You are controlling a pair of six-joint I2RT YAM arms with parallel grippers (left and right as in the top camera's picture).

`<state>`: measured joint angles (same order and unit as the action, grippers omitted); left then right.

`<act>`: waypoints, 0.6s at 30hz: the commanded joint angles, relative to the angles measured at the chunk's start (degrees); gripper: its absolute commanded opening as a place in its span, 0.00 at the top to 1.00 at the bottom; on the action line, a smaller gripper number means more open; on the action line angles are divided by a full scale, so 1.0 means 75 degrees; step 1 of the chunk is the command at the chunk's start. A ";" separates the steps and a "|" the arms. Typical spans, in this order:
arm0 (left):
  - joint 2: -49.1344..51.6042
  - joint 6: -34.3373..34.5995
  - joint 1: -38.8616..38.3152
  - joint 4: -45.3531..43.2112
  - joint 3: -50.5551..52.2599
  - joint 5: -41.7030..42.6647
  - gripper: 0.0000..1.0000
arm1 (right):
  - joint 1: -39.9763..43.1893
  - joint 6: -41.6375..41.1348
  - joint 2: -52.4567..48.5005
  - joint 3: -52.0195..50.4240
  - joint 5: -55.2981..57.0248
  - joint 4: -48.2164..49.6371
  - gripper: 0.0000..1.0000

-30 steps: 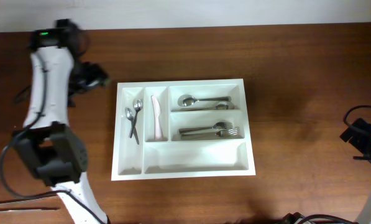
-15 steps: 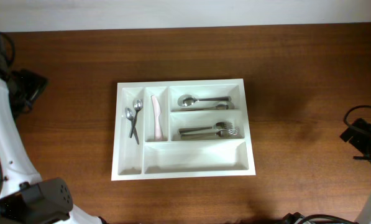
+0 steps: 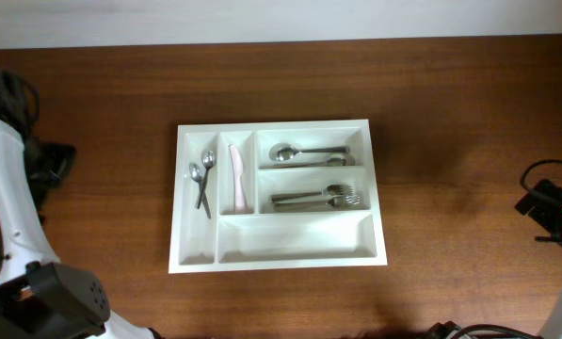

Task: Pack container
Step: 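Open the left gripper and withdraw it to the lower left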

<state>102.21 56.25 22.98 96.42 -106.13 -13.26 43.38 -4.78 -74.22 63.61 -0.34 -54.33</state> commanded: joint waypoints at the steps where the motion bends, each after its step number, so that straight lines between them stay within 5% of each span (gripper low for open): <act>1: 0.0003 0.0612 0.0353 -0.0029 0.0685 -0.0323 0.01 | 0.0041 -0.0076 -0.0020 0.0003 -0.0044 0.0023 0.01; 7: -0.0277 -0.0119 0.1311 0.0038 0.0775 -0.0329 0.01 | 0.0041 -0.0079 -0.0020 0.0003 -0.0044 0.0023 0.01; 18: -0.2958 -0.1349 0.2582 -0.0431 0.1565 -0.0437 0.01 | 0.0041 -0.0076 -0.0020 0.0003 -0.0044 0.0023 0.01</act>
<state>87.79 49.32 41.19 94.52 -98.19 -15.35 43.38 -4.78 -74.22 63.61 -0.34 -54.33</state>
